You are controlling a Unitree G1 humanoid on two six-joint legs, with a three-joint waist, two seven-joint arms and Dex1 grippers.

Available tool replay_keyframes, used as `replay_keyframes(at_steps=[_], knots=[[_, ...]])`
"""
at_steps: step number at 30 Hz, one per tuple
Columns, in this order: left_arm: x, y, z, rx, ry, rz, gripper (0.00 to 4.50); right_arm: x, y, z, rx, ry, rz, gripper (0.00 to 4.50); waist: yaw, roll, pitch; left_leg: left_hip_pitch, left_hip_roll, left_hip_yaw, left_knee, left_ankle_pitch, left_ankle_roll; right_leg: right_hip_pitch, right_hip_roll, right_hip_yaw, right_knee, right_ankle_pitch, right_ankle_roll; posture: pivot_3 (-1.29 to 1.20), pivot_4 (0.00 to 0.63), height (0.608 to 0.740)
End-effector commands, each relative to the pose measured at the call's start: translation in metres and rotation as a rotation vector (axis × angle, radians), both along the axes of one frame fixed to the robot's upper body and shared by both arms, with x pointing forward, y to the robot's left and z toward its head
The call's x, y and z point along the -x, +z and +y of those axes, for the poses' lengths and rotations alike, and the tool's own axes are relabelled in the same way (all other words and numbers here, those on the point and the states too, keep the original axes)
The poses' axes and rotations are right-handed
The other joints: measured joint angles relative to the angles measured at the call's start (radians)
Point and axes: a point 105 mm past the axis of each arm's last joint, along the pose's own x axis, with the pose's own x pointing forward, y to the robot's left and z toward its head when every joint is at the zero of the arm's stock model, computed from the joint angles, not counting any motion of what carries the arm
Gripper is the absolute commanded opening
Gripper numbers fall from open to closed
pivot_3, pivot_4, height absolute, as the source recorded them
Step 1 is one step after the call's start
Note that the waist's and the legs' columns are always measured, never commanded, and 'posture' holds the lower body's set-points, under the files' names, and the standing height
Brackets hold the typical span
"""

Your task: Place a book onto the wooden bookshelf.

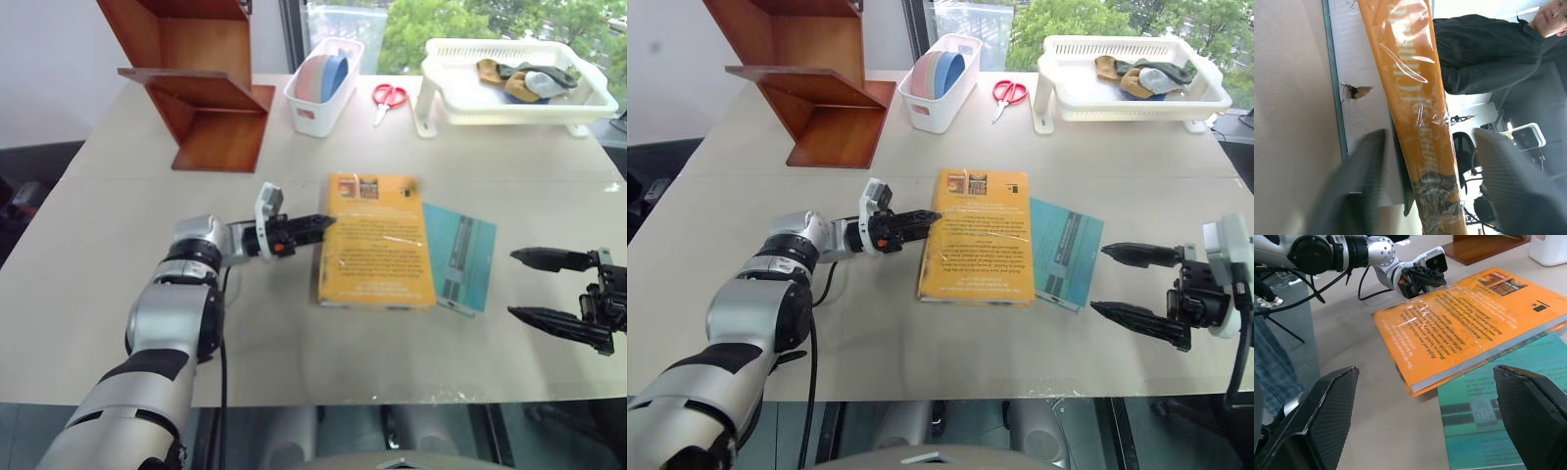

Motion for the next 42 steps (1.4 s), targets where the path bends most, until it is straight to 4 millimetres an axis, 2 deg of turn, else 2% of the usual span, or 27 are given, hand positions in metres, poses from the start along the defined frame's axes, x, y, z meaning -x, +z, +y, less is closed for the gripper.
replay_keyframes(at_steps=[1, 3, 8, 11, 13, 17, 22, 25, 29, 32, 34, 37, 41, 42], knots=[[-0.003, 0.010, 0.002, 0.025, 0.012, -0.027, 0.47, 0.000, 0.009, -0.002, 0.010, -0.001, -0.049, 4.50, -0.001, 0.000, 0.000, 0.000, 0.000, 0.000, 0.000, 0.000, 0.000, 0.000, 0.000, 0.000, 0.000, 0.000, 0.000, 0.00, 0.150, 0.740], [-0.003, 0.009, 0.003, 0.026, 0.013, -0.025, 0.05, -0.001, 0.009, -0.002, 0.007, -0.001, -0.048, 4.50, -0.001, 0.000, 0.000, 0.000, 0.000, 0.000, 0.000, 0.000, 0.000, 0.000, 0.000, 0.000, 0.000, 0.000, 0.000, 0.00, 0.150, 0.740], [-0.004, 0.012, 0.012, 0.056, 0.050, -0.028, 0.05, -0.004, 0.008, -0.001, 0.008, 0.007, -0.048, 4.50, -0.003, 0.000, 0.000, 0.000, 0.000, 0.000, 0.000, 0.000, 0.000, 0.000, 0.000, 0.000, 0.000, 0.000, 0.000, 0.00, 0.150, 0.740], [-0.006, 0.027, 0.016, 0.098, 0.062, -0.067, 0.05, -0.006, 0.011, -0.002, -0.002, 0.008, -0.058, 4.50, -0.003, 0.000, 0.000, 0.000, 0.000, 0.000, 0.000, 0.000, 0.000, 0.000, 0.000, 0.000, 0.000, 0.000, 0.000, 0.00, 0.150, 0.740], [-0.007, 0.044, 0.018, 0.118, 0.044, -0.140, 0.05, -0.007, 0.015, -0.003, -0.027, 0.009, -0.070, 4.50, -0.002, 0.000, 0.000, 0.000, 0.000, 0.000, 0.000, 0.000, 0.000, 0.000, 0.000, 0.000, 0.000, 0.000, 0.000, 0.00, 0.150, 0.740], [-0.001, 0.086, 0.012, 0.049, -0.054, -0.437, 0.05, -0.010, 0.040, -0.008, -0.190, 0.008, -0.096, 4.50, 0.001, -0.001, 0.001, -0.001, 0.001, -0.001, 0.001, 0.000, -0.001, 0.000, 0.000, -0.002, 0.000, 0.000, 0.000, 0.00, 0.150, 0.740], [0.013, 0.141, 0.009, -0.058, -0.088, -0.781, 0.05, -0.012, 0.060, -0.016, -0.284, 0.030, -0.109, 4.50, 0.004, -0.001, 0.001, -0.002, 0.004, -0.001, 0.001, 0.001, -0.002, 0.000, -0.001, -0.002, 0.000, 0.000, 0.000, 0.00, 0.150, 0.740], [0.018, 0.191, 0.008, -0.132, -0.029, -1.094, 0.05, -0.018, 0.073, -0.023, -0.376, 0.056, -0.122, 4.50, 0.004, -0.001, 0.002, -0.001, 0.004, -0.001, 0.001, 0.001, -0.001, 0.000, 0.000, -0.002, 0.000, 0.000, 0.000, 0.00, 0.150, 0.740], [0.017, 0.242, 0.004, -0.308, 0.116, -1.485, 0.05, -0.027, 0.093, -0.035, -0.514, 0.079, -0.163, 4.50, 0.004, -0.001, 0.002, -0.001, 0.004, -0.001, 0.003, 0.001, -0.001, 0.000, 0.000, -0.002, 0.001, 0.000, 0.000, 0.00, 0.150, 0.740], [0.023, 0.282, -0.001, -0.373, 0.233, -1.732, 0.05, -0.033, 0.105, -0.045, -0.599, 0.078, -0.199, 4.50, 0.005, -0.001, 0.002, -0.001, 0.003, 0.000, 0.002, 0.000, 0.000, 0.000, 0.000, -0.001, 0.000, 0.000, 0.000, 0.00, 0.150, 0.740], [0.025, 0.293, -0.003, -0.529, 0.266, -1.909, 0.05, -0.037, 0.109, -0.051, -0.647, 0.079, -0.204, 4.50, 0.005, -0.001, 0.003, -0.002, 0.003, 0.000, 0.002, 0.000, 0.000, 0.000, 0.000, -0.001, -0.001, 0.000, 0.000, 0.00, 0.150, 0.740], [0.022, 0.296, 0.000, -0.813, 0.256, -2.126, 0.05, -0.042, 0.117, -0.057, -0.694, 0.092, -0.225, 4.50, 0.003, 0.001, 0.004, -0.001, 0.002, 0.002, 0.000, 0.001, -0.001, 0.000, 0.000, 0.001, -0.001, 0.000, 0.000, 0.00, 0.150, 0.740], [0.027, 0.304, 0.003, -0.969, 0.258, -2.252, 0.05, -0.049, 0.120, -0.061, -0.699, 0.097, -0.233, 4.50, 0.002, 0.003, 0.005, -0.001, 0.002, 0.003, 0.000, 0.000, 0.000, -0.001, 0.000, 0.001, 0.000, 0.000, 0.000, 0.00, 0.150, 0.740], [0.025, 0.304, 0.008, -1.066, 0.242, -2.287, 0.05, -0.050, 0.119, -0.061, -0.699, 0.100, -0.232, 4.50, 0.001, 0.003, 0.005, -0.001, 0.003, 0.003, 0.000, 0.000, 0.000, -0.001, 0.000, 0.001, 0.000, 0.000, 0.000, 0.00, 0.150, 0.740]])
